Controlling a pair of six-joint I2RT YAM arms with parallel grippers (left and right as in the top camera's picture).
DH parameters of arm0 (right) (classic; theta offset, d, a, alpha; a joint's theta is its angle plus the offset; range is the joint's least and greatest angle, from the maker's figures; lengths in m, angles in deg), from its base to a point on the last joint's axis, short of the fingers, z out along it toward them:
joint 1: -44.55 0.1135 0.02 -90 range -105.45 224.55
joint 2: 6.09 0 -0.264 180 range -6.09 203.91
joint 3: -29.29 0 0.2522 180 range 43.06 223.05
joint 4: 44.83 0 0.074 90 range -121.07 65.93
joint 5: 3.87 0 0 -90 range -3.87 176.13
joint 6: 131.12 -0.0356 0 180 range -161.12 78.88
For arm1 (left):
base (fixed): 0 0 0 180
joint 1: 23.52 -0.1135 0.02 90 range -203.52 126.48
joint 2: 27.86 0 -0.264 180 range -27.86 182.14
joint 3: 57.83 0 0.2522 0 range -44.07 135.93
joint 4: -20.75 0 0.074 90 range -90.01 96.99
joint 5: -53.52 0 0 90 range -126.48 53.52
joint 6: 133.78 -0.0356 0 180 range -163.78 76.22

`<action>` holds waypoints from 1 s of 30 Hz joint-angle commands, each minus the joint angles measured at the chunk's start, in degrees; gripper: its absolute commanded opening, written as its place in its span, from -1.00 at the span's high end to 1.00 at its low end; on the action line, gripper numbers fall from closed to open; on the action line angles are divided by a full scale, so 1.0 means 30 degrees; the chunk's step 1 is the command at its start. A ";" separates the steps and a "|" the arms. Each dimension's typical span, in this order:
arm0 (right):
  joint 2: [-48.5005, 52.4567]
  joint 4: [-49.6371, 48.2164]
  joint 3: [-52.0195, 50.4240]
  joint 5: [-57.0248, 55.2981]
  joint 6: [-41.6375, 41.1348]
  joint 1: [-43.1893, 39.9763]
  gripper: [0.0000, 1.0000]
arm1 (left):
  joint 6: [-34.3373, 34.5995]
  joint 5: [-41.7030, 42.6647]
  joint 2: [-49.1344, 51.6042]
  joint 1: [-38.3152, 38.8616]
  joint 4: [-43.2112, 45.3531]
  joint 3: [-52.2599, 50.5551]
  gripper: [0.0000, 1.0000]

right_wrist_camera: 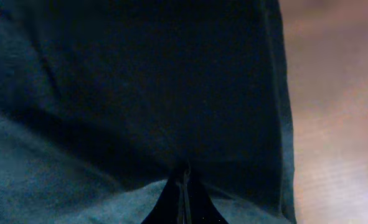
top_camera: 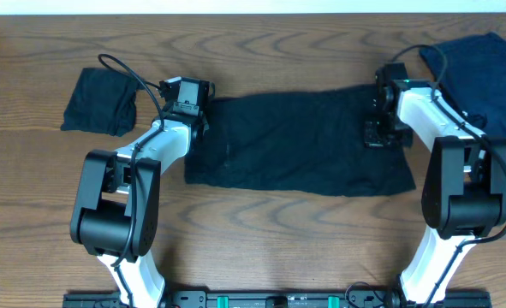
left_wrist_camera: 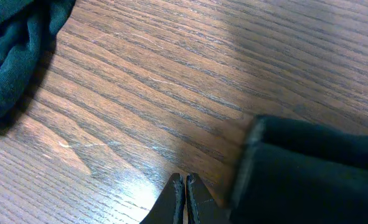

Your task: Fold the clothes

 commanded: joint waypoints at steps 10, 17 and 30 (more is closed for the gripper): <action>0.0787 0.1486 0.1362 -0.0313 -0.1515 -0.0262 0.89 | -0.2244 -0.0131 -0.3701 -0.0095 -0.2324 0.1392 0.76; 0.0444 0.4473 0.6433 0.2433 -0.0809 -0.0022 0.45 | -0.3825 0.4830 -0.8721 -0.1282 -0.5588 0.1880 0.06; 0.0634 0.2980 0.9675 0.8400 0.1239 0.4809 0.96 | -0.5122 1.3398 -0.7220 -0.4386 -0.9020 0.1880 -0.31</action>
